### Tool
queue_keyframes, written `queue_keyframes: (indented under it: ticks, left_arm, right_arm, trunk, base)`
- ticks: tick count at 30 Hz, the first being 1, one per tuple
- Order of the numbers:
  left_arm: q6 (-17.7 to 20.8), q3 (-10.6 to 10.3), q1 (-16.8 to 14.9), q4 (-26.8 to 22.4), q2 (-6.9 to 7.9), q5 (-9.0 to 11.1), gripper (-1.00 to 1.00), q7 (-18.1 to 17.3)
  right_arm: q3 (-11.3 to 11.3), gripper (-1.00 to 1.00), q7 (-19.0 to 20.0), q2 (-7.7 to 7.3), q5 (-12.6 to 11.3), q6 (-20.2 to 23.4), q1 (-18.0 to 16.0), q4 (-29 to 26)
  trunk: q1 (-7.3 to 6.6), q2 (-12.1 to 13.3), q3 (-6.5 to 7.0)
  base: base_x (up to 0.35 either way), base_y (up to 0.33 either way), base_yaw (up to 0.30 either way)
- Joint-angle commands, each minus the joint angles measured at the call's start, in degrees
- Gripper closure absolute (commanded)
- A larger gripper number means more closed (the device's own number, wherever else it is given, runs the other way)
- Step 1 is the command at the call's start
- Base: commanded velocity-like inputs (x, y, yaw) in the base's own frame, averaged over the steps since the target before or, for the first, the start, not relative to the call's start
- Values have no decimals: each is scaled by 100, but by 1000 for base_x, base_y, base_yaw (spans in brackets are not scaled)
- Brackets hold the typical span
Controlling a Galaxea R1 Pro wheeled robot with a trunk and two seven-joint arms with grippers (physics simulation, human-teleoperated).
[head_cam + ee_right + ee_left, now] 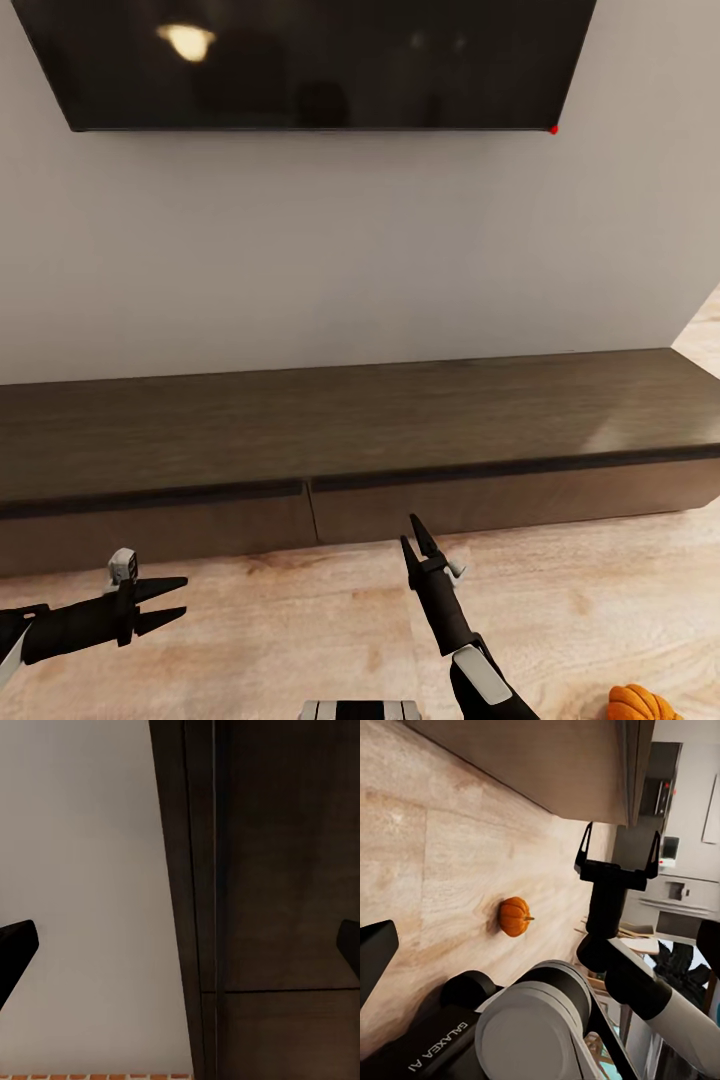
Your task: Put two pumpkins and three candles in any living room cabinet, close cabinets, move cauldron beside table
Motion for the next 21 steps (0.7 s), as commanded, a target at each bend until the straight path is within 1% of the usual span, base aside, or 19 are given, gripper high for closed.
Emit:
queue_keyframes:
  ticks: [1,6,21]
  left_arm:
    - [53,0,-1,-1,1,-5,-100,-22]
    - [43,0,-1,-1,1,-1,-100,-22]
    - [38,0,-1,6,1,0,-100,-22]
  right_arm:
    - [-11,-100,19,3,-36,60,-3,2]
    - [-11,-100,25,3,-36,60,-3,2]
    - [-10,-100,28,3,-36,60,-3,2]
  trunk:
    - [-1,-2,-4]
    - [-1,-2,-4]
    - [-1,-2,-4]
  base:
    - [0,0,0]
    - [4,0,0]
    - [63,0,0]
